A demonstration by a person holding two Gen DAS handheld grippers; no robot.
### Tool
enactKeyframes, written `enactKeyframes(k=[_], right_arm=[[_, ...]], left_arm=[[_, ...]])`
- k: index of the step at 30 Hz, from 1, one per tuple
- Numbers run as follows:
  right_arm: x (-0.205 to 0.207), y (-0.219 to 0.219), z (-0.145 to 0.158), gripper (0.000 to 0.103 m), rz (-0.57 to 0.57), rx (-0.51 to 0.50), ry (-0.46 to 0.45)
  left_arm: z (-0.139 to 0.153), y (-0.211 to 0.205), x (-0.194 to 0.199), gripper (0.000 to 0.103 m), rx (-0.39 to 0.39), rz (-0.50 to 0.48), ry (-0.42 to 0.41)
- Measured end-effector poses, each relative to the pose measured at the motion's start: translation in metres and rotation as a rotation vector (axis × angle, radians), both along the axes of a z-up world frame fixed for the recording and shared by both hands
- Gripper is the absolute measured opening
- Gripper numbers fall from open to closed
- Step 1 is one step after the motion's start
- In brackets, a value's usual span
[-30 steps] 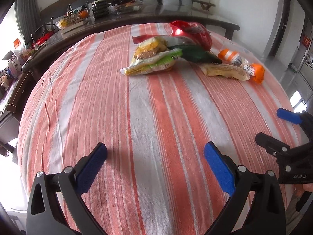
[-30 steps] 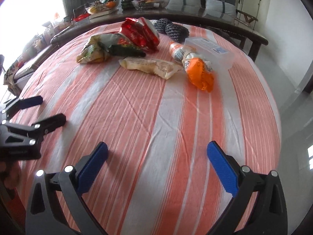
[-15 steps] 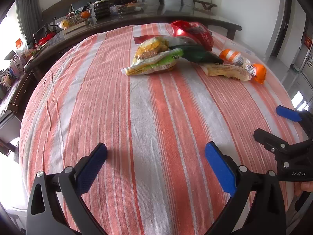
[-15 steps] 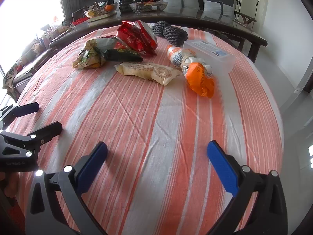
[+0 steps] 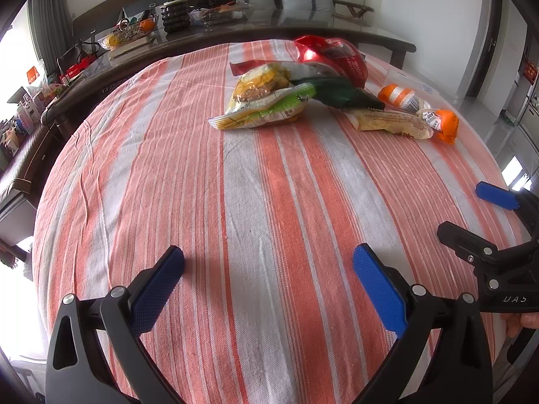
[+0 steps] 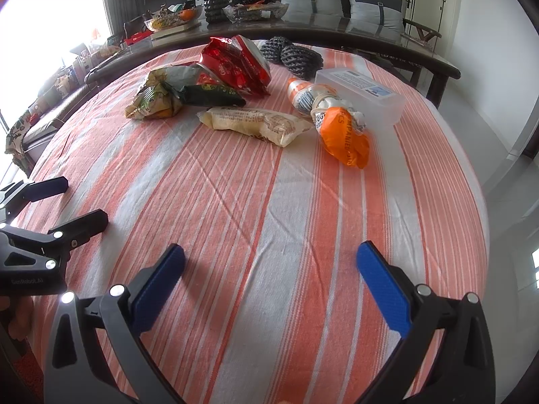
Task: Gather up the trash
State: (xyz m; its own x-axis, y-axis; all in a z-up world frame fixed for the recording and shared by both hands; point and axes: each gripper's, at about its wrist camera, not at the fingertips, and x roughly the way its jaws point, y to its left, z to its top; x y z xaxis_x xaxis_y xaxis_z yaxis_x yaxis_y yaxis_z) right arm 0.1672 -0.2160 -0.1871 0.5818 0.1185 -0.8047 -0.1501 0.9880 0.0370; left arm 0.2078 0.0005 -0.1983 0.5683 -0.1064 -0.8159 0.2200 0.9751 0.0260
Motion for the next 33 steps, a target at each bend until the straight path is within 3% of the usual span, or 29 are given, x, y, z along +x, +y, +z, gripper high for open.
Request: enactKeyframes(k=[10,17,33], right_arm=[[0.008,0.004,0.005,0.098,-0.015,0.000,0.064],[0.010,0.011,0.001,0.098,-0.008,-0.004,0.019],[0.008,0.011,0.000,0.098,-0.016,-0.001,0.008]], left_arm=[[0.000,0.000,0.000,0.099,0.000,-0.003,0.001],[0.000,0.000,0.000,0.099,0.000,-0.003,0.001],[0.000,0.001,0.001,0.099,-0.008,-0.010,0.006]])
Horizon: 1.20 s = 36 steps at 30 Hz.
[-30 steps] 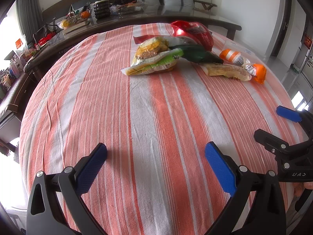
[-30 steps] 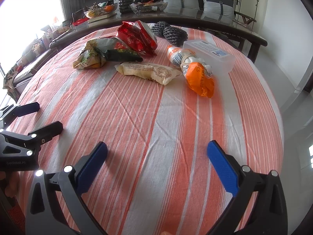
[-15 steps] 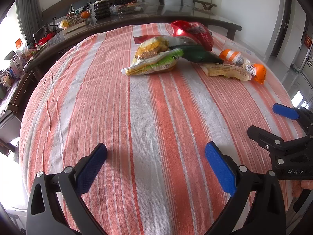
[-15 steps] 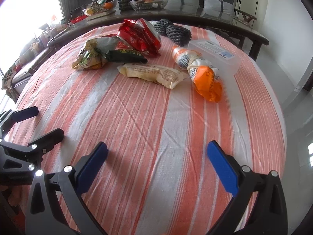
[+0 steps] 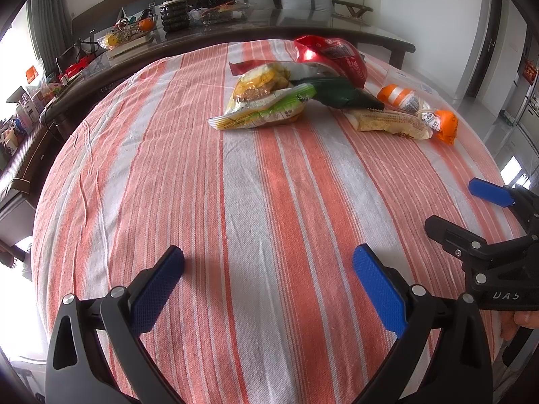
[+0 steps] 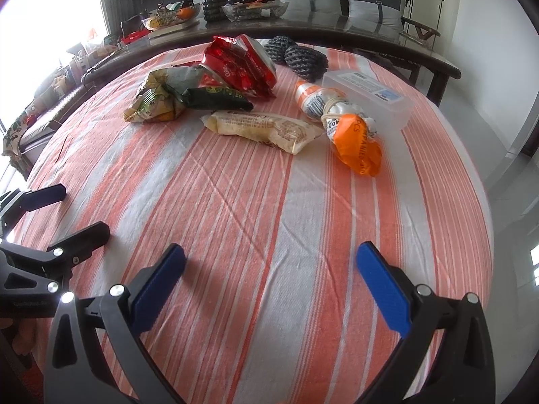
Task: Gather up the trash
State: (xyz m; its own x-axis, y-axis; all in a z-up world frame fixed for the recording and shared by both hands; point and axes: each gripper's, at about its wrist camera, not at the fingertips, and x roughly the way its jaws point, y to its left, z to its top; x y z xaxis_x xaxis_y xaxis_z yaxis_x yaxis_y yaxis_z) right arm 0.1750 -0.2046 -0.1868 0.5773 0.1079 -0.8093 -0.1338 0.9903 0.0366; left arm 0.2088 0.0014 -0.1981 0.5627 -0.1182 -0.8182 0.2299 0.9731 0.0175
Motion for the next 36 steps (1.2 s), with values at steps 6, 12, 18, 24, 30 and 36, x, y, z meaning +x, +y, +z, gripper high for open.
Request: enactKeyframes(k=[6,12,18,24,30,36], right_arm=[[0.000,0.000,0.000,0.098,0.000,0.000,0.000],[0.000,0.000,0.000,0.098,-0.001,0.000,0.000],[0.000,0.000,0.000,0.098,-0.001,0.000,-0.001],[-0.001,-0.001,0.000,0.098,-0.001,-0.001,-0.001],[-0.001,-0.001,0.000,0.098,-0.001,-0.001,-0.001],[-0.001,0.000,0.000,0.098,-0.001,-0.001,-0.001]], left_arm=[[0.004,0.010,-0.001,0.099,-0.060,-0.016,0.003],[0.024,0.044,0.002,0.099,-0.083,0.040,-0.056],[0.041,0.069,0.031,0.099,-0.261,0.035,-0.058],[0.049,0.035,0.081,0.099,-0.261,-0.112,-0.052],[0.025,0.024,0.133,0.097,-0.292,-0.072,0.052],[0.019,0.017,0.131,0.045,-0.320,-0.134,0.096]])
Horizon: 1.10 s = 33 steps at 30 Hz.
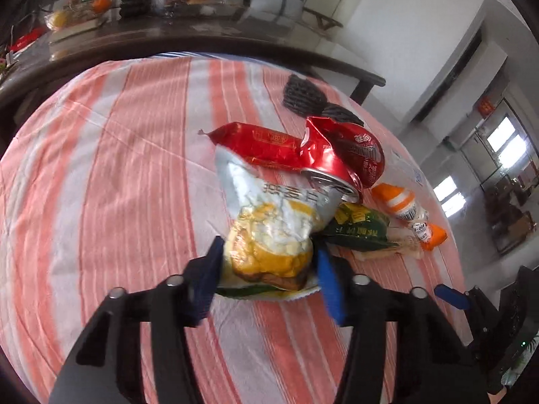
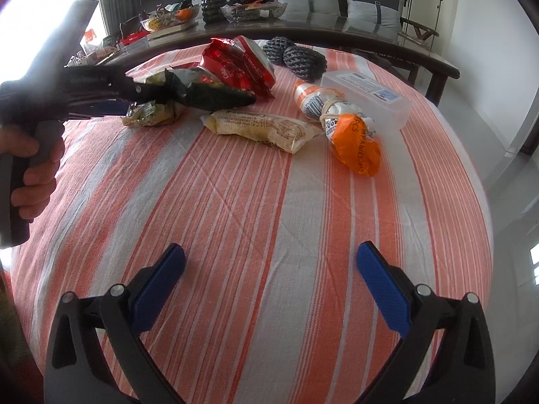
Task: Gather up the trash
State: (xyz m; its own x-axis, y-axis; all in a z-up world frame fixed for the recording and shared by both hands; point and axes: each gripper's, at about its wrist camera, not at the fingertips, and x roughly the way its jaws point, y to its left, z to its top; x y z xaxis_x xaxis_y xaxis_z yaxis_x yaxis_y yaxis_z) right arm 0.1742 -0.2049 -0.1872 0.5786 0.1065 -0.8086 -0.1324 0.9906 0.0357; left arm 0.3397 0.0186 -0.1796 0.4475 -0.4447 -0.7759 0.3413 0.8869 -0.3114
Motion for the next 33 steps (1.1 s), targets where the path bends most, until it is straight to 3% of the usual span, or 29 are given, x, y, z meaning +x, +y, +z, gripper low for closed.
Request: enactKeyframes(k=[10,14,18,22,33], right_arm=[[0.000,0.000,0.000,0.098,-0.001,-0.001,-0.001],[-0.001,0.001,0.000,0.098,-0.001,-0.002,-0.001],[0.000,0.000,0.000,0.098,-0.001,-0.002,-0.001],[-0.001,0.000,0.000,0.098,-0.002,-0.002,-0.001],[-0.001,0.000,0.000,0.098,-0.003,-0.003,-0.002]], left_arm=[[0.016,0.055,-0.089,0.043,-0.002,0.077,0.074],[0.005,0.045,-0.118,0.048,0.039,0.061,0.031],[0.001,0.043,-0.125,0.065,0.041,0.089,-0.009],[0.001,0.040,-0.122,0.084,0.116,0.109,-0.067],[-0.013,0.030,-0.119,0.096,0.196,0.091,-0.061]])
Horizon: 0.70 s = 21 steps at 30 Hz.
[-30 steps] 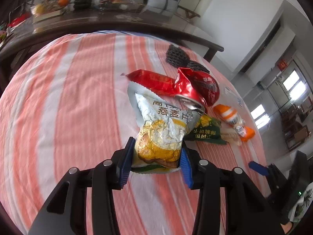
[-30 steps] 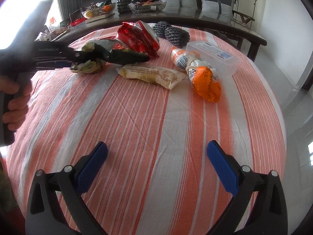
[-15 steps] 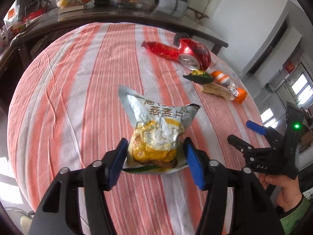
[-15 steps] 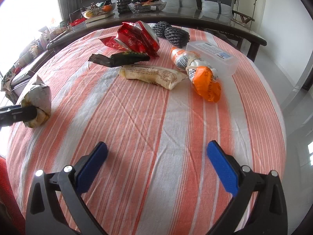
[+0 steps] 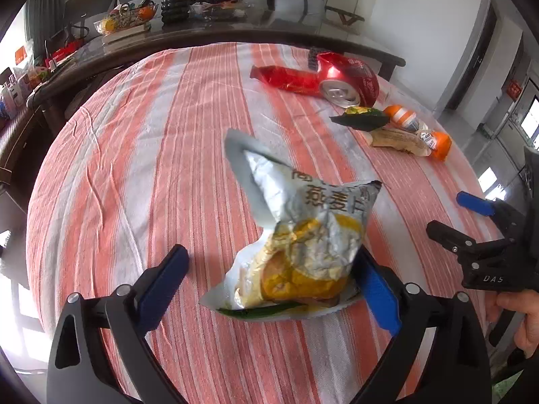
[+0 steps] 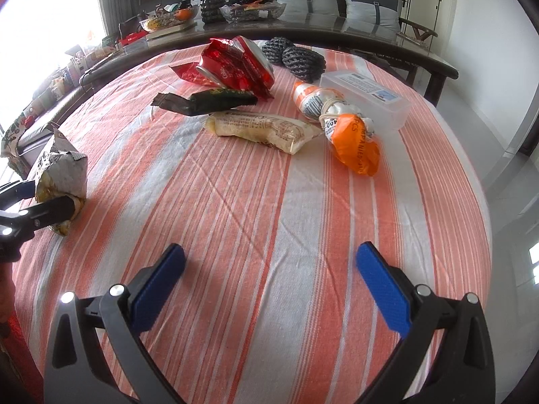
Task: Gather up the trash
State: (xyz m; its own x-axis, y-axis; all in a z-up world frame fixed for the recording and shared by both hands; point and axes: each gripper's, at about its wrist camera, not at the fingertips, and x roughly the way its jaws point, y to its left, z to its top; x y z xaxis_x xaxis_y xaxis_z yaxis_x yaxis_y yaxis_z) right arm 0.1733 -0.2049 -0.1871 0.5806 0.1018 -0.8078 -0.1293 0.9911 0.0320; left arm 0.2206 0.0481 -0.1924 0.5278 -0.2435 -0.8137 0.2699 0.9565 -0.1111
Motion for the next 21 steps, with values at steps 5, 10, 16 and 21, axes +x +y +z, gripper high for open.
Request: enactKeyframes(k=[5,10,16,21], right_arm=[[0.000,0.000,0.000,0.098,0.000,0.000,0.000],[0.000,0.000,0.000,0.098,-0.001,0.000,0.000],[0.000,0.000,0.000,0.098,-0.001,0.000,0.000],[0.000,0.000,0.000,0.098,-0.001,0.000,0.000]], left_arm=[[-0.002,-0.006,-0.001,0.097,0.042,-0.006,-0.008],[-0.003,-0.008,-0.001,0.098,0.058,-0.010,-0.010],[-0.004,-0.010,-0.002,0.098,0.079,-0.018,-0.015],[-0.004,-0.011,-0.002,0.098,0.084,-0.019,-0.017]])
